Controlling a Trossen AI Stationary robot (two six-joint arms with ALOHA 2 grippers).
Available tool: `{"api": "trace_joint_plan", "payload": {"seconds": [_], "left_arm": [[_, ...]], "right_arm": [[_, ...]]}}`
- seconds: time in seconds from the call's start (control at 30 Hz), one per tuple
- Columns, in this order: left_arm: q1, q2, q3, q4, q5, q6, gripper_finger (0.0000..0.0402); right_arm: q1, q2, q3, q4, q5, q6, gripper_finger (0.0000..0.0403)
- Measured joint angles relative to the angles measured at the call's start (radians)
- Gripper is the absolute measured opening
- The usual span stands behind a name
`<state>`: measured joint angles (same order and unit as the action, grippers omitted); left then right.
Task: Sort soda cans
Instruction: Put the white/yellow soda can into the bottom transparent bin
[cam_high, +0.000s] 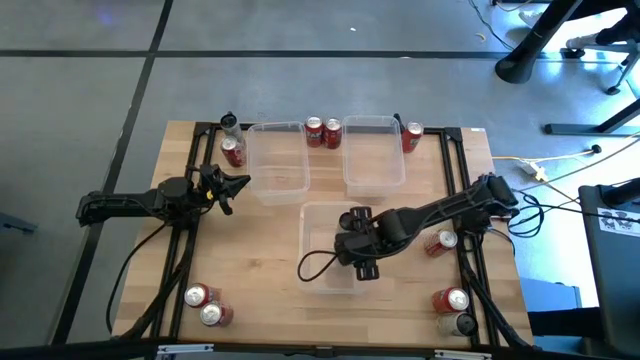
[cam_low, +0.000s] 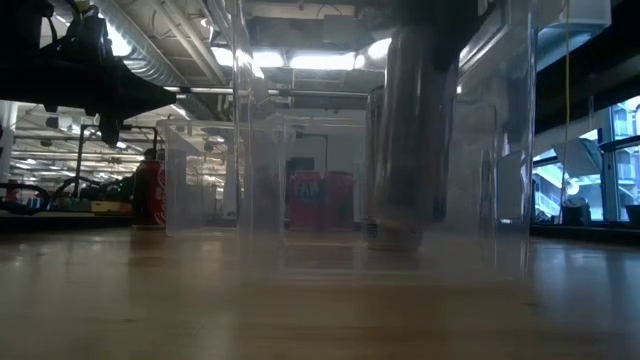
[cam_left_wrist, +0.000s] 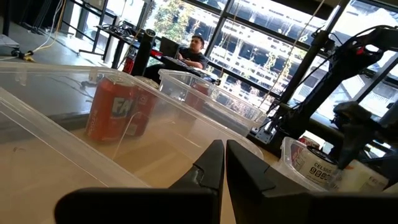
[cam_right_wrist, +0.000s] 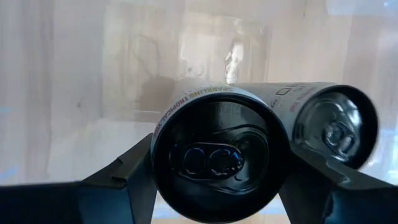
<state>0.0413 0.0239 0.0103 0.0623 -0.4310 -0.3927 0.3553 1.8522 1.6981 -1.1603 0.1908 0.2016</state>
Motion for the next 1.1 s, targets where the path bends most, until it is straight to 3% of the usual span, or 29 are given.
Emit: {"api": "trace_joint_plan", "payload": {"seconds": [0.3,0.8,1.1], "left_arm": [[0.0,0.0,0.0,0.0,0.0,0.007,0.0011],[0.0,0.0,0.0,0.001,0.0,-0.049,0.0012],[0.0,0.0,0.0,0.001,0.0,-0.103,0.0083]], "right_arm": [[-0.017,0.037,-0.02,0.015,-0.017,-0.024,0.0258],[-0.016,0.038,-0.01,0.001,-0.018,-0.037,0.0338],[-0.016,0.037,0.099,-0.088,-0.018,-0.038,0.0342]]}}
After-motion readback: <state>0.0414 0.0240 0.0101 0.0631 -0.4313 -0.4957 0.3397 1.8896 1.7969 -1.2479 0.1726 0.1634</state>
